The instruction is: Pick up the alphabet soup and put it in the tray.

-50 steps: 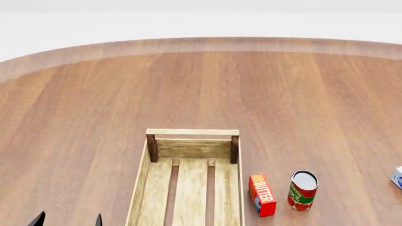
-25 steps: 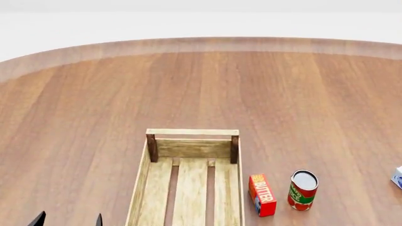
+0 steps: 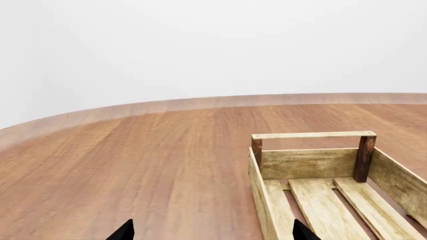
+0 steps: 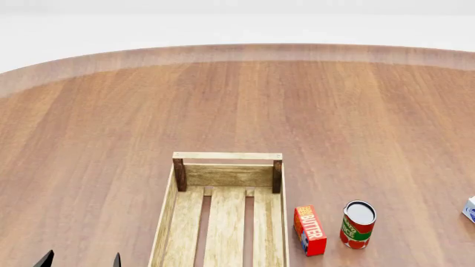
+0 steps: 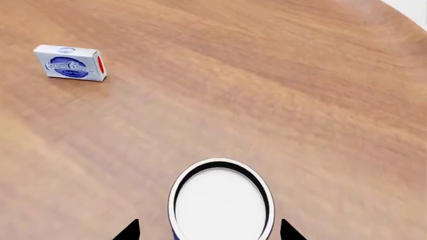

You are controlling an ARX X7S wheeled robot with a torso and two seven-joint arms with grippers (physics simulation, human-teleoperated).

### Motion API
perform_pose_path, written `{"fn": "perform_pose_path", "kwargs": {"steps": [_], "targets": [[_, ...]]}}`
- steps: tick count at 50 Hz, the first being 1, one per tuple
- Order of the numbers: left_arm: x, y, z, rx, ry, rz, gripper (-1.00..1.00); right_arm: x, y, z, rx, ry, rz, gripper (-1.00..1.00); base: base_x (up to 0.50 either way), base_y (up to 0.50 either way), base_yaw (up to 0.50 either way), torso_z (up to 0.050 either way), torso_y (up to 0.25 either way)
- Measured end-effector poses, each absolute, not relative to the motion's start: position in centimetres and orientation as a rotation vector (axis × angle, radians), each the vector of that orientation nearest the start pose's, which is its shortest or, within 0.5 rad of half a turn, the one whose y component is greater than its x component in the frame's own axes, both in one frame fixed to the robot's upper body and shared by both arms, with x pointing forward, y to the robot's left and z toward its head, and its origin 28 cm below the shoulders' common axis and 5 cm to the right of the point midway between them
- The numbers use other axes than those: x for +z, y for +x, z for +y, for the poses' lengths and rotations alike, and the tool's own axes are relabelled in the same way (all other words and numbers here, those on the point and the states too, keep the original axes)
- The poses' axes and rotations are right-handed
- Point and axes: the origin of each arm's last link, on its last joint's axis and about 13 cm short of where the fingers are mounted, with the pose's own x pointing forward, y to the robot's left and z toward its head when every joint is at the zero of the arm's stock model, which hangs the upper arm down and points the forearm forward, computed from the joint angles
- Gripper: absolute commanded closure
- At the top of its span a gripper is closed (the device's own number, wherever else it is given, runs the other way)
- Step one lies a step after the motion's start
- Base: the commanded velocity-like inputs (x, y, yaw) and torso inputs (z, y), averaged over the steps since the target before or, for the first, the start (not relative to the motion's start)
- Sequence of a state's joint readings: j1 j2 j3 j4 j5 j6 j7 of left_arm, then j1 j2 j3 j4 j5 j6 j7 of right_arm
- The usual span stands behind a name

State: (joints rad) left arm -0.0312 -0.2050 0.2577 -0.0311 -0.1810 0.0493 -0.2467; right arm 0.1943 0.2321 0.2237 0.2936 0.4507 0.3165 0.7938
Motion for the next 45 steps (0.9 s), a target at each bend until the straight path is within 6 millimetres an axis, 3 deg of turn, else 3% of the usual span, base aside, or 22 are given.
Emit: {"fn": "perform_pose_path", "kwargs": {"steps": [45], "targets": [[1.0,21.1,20.5,-0.002,0.027,-0.004,-1.00,-2.1,23.9,-20.0,-1.009,0.165,0.493,-1.00,0.00,0.00,0.00,0.000,0.000]]}}
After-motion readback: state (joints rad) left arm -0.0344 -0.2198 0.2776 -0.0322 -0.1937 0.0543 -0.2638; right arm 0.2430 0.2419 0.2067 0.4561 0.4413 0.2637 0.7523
